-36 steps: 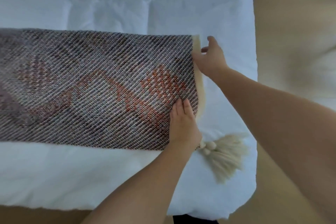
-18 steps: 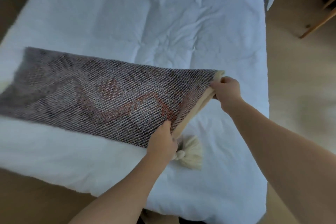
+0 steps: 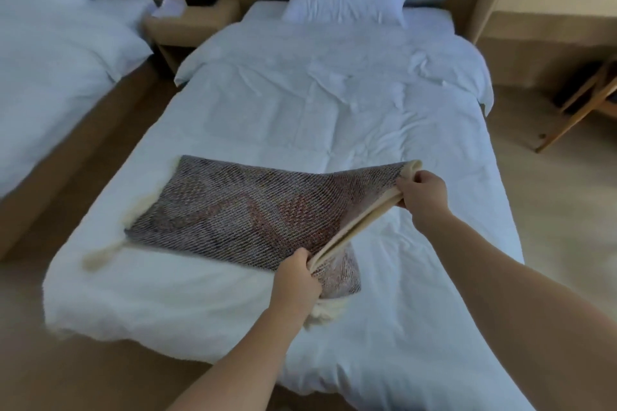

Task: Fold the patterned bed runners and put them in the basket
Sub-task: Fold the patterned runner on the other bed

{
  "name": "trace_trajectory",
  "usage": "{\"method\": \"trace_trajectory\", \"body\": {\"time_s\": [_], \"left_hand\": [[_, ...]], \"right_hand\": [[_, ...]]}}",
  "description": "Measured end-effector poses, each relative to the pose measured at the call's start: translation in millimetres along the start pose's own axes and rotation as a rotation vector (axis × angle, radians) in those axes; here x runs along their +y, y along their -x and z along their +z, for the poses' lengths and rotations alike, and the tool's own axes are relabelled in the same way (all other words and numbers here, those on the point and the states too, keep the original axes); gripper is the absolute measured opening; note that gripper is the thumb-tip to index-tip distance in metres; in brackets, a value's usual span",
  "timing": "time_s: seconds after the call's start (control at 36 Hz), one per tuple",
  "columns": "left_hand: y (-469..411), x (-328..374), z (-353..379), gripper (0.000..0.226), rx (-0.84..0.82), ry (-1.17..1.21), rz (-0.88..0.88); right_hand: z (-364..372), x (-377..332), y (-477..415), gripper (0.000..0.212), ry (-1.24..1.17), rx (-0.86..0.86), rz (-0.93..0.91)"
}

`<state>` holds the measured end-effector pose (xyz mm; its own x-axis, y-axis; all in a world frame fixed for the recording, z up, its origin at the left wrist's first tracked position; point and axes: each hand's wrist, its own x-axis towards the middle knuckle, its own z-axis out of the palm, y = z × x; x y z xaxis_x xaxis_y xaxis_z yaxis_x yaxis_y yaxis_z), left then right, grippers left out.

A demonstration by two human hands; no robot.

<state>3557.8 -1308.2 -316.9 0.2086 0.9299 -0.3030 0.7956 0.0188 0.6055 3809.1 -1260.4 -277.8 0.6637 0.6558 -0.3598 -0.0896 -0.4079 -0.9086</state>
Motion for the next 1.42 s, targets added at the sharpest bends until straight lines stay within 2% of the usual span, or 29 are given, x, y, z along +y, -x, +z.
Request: {"method": "trace_trajectory", "body": {"time_s": [0.11, 0.25, 0.36, 0.44, 0.56, 0.61, 0.81, 1.03, 1.25, 1.42], "left_hand": [[14.2, -30.5, -35.7, 0.026, 0.010, -0.056, 0.038], [22.1, -57.7, -68.7, 0.012, 0.061, -0.028, 0.111], [17.0, -66.2, -83.8, 0.013, 0.120, -0.051, 0.140], [11.4, -66.1, -88.3, 0.013, 0.158, -0.050, 0.148], [-2.9, -64.3, -93.0, 0.013, 0.204, -0.057, 0.148], [-8.7, -61.9, -94.4, 0.013, 0.212, -0.061, 0.125], [-30.6, -56.2, -110.1, 0.014, 0.188, -0.100, 0.096], [-52.5, -71.5, -130.4, 0.015, 0.200, -0.089, 0.062], [-89.9, -112.4, -160.5, 0.011, 0.172, -0.022, 0.062], [-136.2, -173.2, -189.4, 0.010, 0.124, 0.051, 0.009]], "right_hand": [[21.5, -19.3, 32.7, 0.019, 0.011, 0.013, -0.063], [34.0, -30.3, 57.7, 0.016, 0.039, 0.044, -0.093], [38.4, -36.7, 62.0, 0.021, 0.028, 0.058, -0.097], [40.2, -39.6, 56.9, 0.026, 0.042, 0.073, -0.102], [46.6, -44.8, 39.7, 0.011, 0.020, 0.051, -0.071], [51.5, -48.0, 30.7, 0.011, 0.009, 0.028, -0.054], [79.5, -62.8, 2.2, 0.017, -0.012, -0.036, -0.042], [118.7, -78.7, -8.9, 0.011, 0.049, -0.085, -0.048], [184.7, -89.2, -9.4, 0.017, 0.071, -0.071, -0.052], [277.3, -92.8, -6.3, 0.022, 0.169, 0.008, -0.085]]}}
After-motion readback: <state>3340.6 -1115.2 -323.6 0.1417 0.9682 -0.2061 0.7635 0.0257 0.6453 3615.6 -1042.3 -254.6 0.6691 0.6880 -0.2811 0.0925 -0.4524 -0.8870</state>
